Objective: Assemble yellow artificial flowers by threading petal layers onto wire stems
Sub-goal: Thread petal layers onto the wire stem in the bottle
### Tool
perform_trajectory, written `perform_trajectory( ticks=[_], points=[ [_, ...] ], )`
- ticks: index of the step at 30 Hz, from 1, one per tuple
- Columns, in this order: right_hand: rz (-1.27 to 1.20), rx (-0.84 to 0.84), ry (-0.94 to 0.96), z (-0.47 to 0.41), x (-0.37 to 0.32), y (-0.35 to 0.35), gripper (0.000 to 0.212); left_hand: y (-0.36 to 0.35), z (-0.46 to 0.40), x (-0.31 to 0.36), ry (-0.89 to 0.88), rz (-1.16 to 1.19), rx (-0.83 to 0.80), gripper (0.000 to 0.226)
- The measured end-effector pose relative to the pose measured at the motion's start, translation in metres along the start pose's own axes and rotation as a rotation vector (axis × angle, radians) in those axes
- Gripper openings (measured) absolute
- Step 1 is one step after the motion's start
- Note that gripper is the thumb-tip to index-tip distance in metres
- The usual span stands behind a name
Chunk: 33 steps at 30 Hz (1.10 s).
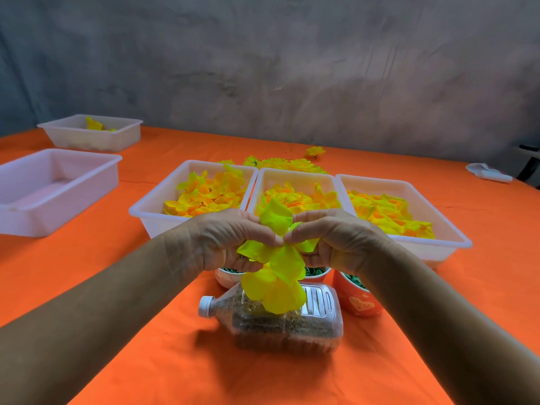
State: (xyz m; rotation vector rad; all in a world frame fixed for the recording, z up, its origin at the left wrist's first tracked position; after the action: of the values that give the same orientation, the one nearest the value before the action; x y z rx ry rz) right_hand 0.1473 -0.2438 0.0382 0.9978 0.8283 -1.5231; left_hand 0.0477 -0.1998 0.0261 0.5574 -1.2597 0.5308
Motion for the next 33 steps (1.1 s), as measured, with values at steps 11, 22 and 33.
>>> perform_trajectory(
  ticks=[11, 22, 33],
  points=[
    [-0.004, -0.063, -0.021, 0.001, 0.003, -0.003, 0.036, 0.002, -0.005, 0.003, -0.07, -0.002, -0.023, 0.033],
    [-0.034, -0.017, 0.007, -0.001, 0.002, 0.002, 0.024, 0.002, -0.007, -0.002, -0.042, 0.101, -0.01, 0.018],
    [-0.021, -0.013, -0.013, -0.003, 0.006, -0.001, 0.018, -0.002, -0.011, -0.009, 0.019, 0.115, -0.112, 0.032]
  ],
)
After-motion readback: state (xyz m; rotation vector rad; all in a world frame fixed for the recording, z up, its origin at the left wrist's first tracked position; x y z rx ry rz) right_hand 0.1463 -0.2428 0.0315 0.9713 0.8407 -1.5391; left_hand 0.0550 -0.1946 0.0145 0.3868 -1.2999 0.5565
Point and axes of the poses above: each hand's wrist, its own z-axis away from the middle knuckle, its own y-axis out of the back of the hand, x = y × z, the point moved 10 cm from there along -z, towards the middle knuckle, and after that the axes turned 8 degrees about -y, right-handed, at the moved point
